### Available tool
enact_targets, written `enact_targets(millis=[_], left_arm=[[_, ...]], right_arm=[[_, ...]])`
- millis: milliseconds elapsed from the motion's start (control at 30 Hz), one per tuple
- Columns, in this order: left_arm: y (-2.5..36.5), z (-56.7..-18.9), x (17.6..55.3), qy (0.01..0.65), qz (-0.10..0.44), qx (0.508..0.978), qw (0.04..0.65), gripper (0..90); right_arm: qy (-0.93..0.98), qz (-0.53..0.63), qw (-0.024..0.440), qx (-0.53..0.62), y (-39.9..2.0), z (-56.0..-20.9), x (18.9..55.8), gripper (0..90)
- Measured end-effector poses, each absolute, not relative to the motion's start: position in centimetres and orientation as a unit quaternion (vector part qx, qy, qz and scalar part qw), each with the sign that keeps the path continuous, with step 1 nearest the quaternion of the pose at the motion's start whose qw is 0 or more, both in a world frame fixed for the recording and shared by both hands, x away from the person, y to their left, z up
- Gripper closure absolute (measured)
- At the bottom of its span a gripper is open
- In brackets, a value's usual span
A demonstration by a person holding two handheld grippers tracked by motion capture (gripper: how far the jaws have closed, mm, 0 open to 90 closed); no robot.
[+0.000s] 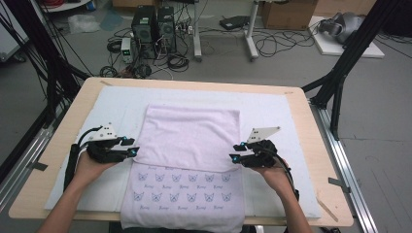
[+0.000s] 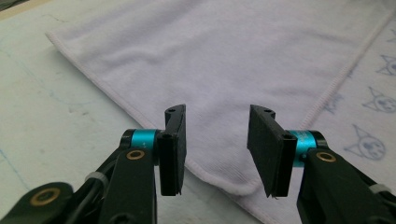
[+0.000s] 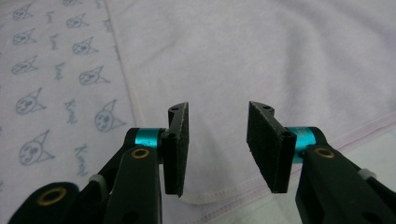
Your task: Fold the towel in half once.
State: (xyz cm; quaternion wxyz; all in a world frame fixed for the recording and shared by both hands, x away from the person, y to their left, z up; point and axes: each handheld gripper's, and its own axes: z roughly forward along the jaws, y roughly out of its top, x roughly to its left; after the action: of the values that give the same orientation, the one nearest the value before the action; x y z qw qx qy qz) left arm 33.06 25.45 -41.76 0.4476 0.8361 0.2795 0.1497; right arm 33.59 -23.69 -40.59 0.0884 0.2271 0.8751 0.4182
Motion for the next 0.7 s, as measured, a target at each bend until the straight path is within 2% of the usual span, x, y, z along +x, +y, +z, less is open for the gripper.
enact_targets(millis=[233,433,600,700], left_arm=[[24.9,-42.7,32.4,0.271,0.148,0.845,0.437,57.3],[24.6,-43.6,32.5,0.267,0.135,0.858,0.419,62.2],[24.2,-44.1,32.6,0.266,0.131,0.867,0.402,63.0],[24.0,-44.2,32.6,0.263,0.138,0.869,0.396,67.9]], right_arm=[[0.867,0.432,0.065,0.238,-24.1,-42.7,32.9,58.8],[0.877,0.417,0.05,0.231,-23.6,-43.6,32.5,59.8],[0.887,0.399,0.049,0.226,-23.1,-44.3,32.2,64.5],[0.885,0.401,0.049,0.231,-23.3,-44.4,32.3,70.1]])
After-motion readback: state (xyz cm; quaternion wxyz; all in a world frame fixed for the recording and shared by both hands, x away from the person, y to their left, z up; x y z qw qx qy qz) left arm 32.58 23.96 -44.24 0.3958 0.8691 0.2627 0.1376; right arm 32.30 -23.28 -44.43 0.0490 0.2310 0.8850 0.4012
